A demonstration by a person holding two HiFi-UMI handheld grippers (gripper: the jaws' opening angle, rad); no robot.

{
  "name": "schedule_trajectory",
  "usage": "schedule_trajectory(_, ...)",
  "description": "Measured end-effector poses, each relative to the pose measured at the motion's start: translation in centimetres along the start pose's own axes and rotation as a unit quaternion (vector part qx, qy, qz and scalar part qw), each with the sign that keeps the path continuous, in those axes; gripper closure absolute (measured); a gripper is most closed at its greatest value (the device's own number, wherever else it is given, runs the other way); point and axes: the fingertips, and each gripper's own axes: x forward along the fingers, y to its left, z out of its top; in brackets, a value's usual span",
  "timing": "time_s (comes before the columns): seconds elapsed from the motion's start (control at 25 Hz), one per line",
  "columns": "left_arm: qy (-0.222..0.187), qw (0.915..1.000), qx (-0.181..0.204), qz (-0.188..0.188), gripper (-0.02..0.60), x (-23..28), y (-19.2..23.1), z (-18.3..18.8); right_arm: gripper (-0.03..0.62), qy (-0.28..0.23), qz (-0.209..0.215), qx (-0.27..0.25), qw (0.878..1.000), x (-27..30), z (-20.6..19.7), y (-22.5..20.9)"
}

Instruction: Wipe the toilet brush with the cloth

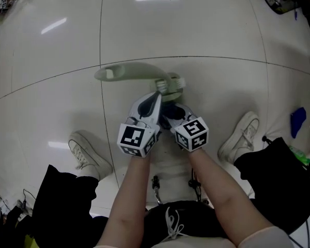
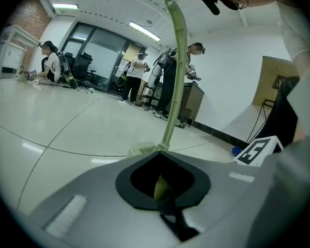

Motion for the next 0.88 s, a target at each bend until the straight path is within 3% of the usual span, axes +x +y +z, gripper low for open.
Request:
schedule_trajectory(0.24,0.014,0.9996,0.022,-0.011,0.575,0.1,-0.3,-0.2,0.505,0.012,-0.028,0.060,0.998,-0.9,-0.6,-2.5)
schedule_trajectory(0.48,0.014,0.9998,0.010,-0.012,0.575,0.2,-0.2,-0.2,0.508,0.018,-0.080,0.100,0.992,-2.9,-1.1,-6.1)
schedule_trajectory(0.72,0.009,0.9999,0.004,-0.013,0.575,0.1,-0.1,-0.3,0.523,-0.022,-0.169,0.163,0.972,-6.5,0.0,-12.5)
schedule_trajectory(0.8,0.005,0.9999,0.004,-0.014,0.575,0.1,0.0,-0.1,0.525,-0.035,-0.175,0.161,0.971,-6.9,1.5,-14.4)
schedule_trajectory(0.88,0.004,0.9999,0.004,-0.016,0.575,0.1,0.0,0.0,0.525,-0.045,-0.146,0.148,0.977,-6.0,3.8,-15.1)
